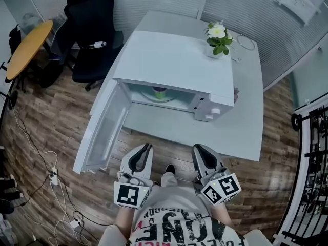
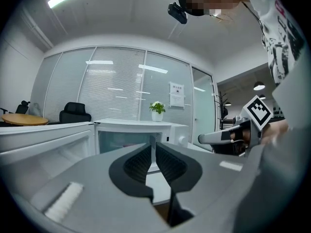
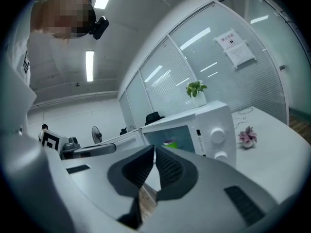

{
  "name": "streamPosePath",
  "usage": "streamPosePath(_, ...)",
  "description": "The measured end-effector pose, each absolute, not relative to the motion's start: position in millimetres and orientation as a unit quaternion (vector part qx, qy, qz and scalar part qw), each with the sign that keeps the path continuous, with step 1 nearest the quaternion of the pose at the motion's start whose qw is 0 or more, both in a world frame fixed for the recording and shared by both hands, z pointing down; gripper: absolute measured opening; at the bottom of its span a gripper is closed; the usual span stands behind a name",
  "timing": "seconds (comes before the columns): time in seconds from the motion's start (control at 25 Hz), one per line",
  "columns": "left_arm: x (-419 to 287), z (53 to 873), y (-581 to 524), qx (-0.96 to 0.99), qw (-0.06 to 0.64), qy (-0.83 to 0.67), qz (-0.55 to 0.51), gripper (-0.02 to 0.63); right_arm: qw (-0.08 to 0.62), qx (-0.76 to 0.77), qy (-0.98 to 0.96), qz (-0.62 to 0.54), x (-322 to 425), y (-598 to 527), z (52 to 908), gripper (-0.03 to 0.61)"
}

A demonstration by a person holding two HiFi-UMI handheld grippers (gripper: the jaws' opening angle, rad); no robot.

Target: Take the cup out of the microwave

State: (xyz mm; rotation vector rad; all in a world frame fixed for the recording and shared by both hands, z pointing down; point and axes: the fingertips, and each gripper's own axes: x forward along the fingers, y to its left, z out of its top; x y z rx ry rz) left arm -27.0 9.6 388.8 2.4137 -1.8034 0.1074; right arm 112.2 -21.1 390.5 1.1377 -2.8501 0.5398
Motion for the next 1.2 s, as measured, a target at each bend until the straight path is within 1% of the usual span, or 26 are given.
streamPosePath(0.6,-13.9,389.3,-10.8,0.788,0.052,-0.612,0.035,0.039,0.013,0.350,-0.919,0.183,127.6,-49.0,397.1,0.021)
streamPosePath(0.88,-19.9,391.8,-16.8,0.790,0.054,-0.610,0.038,0.040,0.016,0.356,-0.915,0.190,125.0,-56.8,401.6,0.021)
streamPosePath(1.2,-46.8,395.5,-43.9,0.796,0.062,-0.602,0.031,0.040,0.023,0.369,-0.910,0.189,100.7,-81.3,402.2,0.021)
